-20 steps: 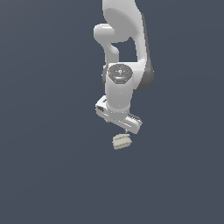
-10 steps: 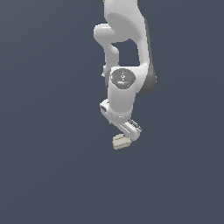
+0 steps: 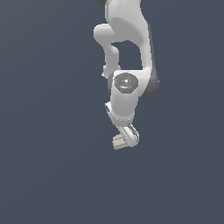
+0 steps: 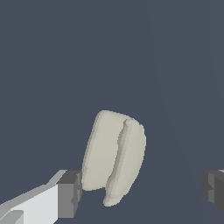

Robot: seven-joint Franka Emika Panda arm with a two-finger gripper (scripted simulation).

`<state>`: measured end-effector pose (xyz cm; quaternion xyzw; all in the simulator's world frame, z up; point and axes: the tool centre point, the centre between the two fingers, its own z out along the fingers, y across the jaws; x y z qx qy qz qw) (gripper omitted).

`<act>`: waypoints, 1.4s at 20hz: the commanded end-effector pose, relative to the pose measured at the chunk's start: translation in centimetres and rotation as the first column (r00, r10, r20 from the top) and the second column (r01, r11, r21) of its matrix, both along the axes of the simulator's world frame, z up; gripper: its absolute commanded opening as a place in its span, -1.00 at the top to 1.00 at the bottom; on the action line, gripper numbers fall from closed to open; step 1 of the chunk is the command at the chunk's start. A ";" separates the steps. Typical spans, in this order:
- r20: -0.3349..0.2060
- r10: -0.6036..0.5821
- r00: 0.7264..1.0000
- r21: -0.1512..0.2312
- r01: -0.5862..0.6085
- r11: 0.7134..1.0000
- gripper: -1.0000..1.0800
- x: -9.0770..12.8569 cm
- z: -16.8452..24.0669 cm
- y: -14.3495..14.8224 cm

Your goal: Pick up the object and move it to a goal position.

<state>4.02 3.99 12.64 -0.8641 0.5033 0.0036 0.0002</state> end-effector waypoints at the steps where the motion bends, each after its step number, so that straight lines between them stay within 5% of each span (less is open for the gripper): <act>1: 0.001 -0.063 0.998 -0.001 0.063 0.998 -0.92 0.2 -0.2 0.2; 13: 0.006 -0.235 0.972 -0.004 0.235 0.972 -0.92 0.9 -0.8 0.8; 28: 0.006 -0.249 0.968 -0.004 0.249 0.968 -0.92 0.8 -4.0 0.8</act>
